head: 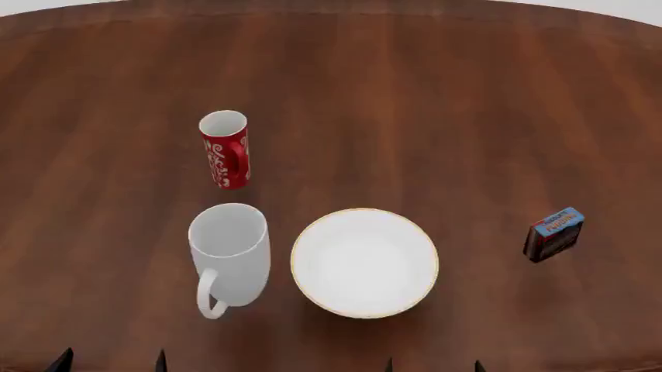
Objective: Put the white mug on the plate.
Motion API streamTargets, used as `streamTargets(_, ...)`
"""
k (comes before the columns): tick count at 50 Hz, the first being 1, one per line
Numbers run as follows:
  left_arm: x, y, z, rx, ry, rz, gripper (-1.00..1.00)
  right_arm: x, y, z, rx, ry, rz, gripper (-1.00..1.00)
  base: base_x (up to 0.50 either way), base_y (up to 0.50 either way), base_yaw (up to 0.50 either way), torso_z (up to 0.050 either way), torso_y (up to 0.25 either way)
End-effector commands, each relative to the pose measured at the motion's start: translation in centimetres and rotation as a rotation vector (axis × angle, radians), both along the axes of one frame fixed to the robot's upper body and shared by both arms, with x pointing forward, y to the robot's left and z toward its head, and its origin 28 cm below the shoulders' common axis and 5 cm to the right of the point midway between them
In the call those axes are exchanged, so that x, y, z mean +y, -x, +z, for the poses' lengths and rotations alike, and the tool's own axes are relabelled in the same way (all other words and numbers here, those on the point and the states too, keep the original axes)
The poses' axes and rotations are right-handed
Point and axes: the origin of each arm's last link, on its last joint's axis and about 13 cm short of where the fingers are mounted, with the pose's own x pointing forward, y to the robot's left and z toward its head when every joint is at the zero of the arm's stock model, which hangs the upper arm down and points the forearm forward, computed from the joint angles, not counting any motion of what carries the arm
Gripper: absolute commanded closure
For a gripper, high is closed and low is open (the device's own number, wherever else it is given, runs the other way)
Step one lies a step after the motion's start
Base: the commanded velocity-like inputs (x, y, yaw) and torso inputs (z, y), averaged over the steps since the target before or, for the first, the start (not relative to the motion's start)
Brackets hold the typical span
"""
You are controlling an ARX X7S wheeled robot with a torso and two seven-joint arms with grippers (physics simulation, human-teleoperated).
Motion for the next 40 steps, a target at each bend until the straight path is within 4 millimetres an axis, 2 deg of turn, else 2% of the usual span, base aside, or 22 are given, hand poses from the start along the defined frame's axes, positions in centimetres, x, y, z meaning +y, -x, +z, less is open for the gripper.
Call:
streamTargets(1, 0.6, 0.0, -0.2, 0.0, 0.0, 0.027, -1.0, 0.0, 0.0, -0.1, 0.0, 0.0, 0.0, -1.0, 0.0, 0.0, 0.0, 0.0, 0.0)
streamTargets(2, 0.0, 0.0, 0.0, 0.0, -0.005, 0.007, -1.0, 0.0, 0.0, 0.0, -0.001, -0.001, 0.001, -1.0, 0.0, 0.0, 0.0, 0.0, 0.0)
streamTargets(15, 0.2, 0.3, 0.4, 0.015, -0.002, 0.035, -1.0, 0.2, 0.3, 0.5, -0.009, 0.002, 0.011, -1.0, 0.0, 0.0, 0.0, 0.0, 0.0)
streamTargets(28, 0.2, 0.3, 1.9, -0.018, -0.041, 0.03, -1.0, 0.3, 0.9, 2.5, -0.024, 0.036, 0.001, -1.0, 0.0, 0.0, 0.0, 0.0, 0.0)
streamTargets(40, 0.0, 0.3, 1.9, -0.014, -0.037, 0.019, -1.0, -0.4, 2.2, 4.5, -0.034, 0.074, -0.112, -1.0, 0.0, 0.0, 0.0, 0.0, 0.0)
